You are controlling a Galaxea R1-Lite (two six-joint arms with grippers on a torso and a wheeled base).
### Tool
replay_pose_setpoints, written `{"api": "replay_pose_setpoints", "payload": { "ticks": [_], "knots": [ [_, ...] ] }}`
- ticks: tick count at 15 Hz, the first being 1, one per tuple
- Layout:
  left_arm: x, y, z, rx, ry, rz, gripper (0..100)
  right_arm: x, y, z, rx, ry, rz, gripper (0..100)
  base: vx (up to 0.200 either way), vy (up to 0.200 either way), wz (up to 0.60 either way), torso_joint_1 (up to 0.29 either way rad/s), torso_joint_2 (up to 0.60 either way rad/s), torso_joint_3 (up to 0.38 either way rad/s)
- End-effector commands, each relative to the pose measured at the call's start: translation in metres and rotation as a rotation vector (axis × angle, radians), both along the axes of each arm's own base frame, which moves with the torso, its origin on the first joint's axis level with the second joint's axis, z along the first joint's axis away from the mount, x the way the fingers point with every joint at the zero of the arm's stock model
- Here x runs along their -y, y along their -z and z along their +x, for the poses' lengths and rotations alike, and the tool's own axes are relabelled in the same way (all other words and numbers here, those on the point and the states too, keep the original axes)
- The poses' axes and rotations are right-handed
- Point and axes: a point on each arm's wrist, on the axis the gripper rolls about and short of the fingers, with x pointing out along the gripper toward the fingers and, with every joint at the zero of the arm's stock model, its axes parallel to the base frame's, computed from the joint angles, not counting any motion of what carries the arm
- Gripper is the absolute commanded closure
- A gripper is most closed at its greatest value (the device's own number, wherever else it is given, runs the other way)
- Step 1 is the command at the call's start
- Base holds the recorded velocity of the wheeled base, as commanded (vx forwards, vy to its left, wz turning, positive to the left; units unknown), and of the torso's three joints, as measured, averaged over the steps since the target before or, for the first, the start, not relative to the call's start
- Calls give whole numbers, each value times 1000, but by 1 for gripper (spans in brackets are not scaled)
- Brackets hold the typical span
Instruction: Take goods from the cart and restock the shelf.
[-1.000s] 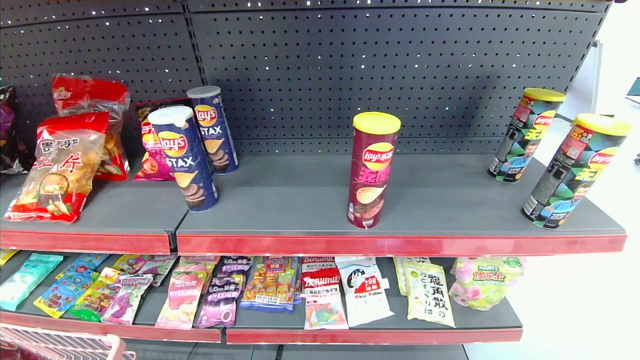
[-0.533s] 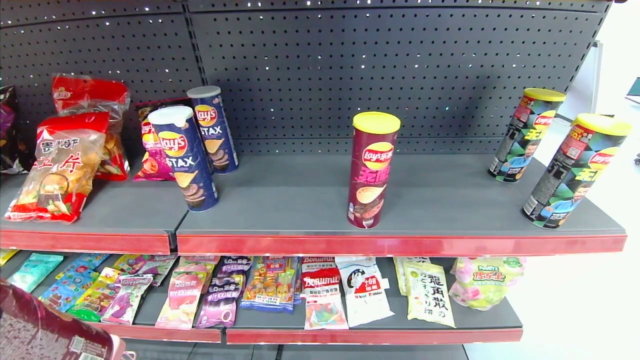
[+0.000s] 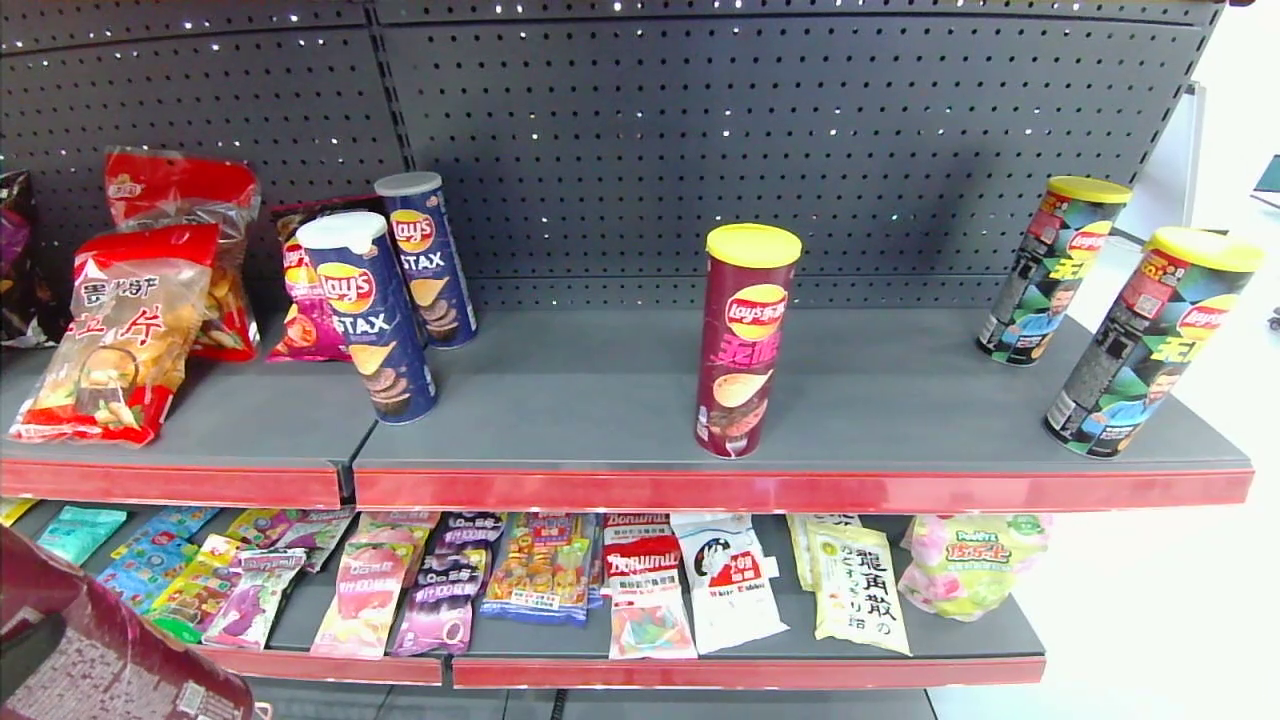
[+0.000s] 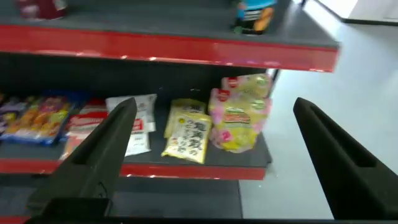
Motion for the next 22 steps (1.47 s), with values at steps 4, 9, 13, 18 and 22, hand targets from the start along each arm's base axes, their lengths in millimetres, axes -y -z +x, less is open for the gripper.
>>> {"api": "replay_pose_setpoints", "payload": {
  "ticks": [4, 9, 13, 18, 22],
  "knots": [
    [0, 10, -1, -4, 1, -8, 100, 2, 4, -1, 2, 68, 18, 0, 0, 0, 0, 0, 0, 0],
    [1, 13, 2, -7, 32, -12, 100, 1, 12, -7, 12, -85, 82, 0, 0, 0, 0, 0, 0, 0],
    [1, 10, 6, -20, 32, -11, 100, 1, 12, -7, 12, -47, 91, 0, 0, 0, 0, 0, 0, 0],
    [3, -1, 25, 14, 29, -14, 100, 1, 12, -7, 12, -45, 88, 0, 0, 0, -360, 2, 0, 0],
    [4, -9, 34, 17, 29, -14, 100, 1, 12, -7, 12, -45, 88, 0, 0, 0, -600, 7, 5, 1]
  ]
}}
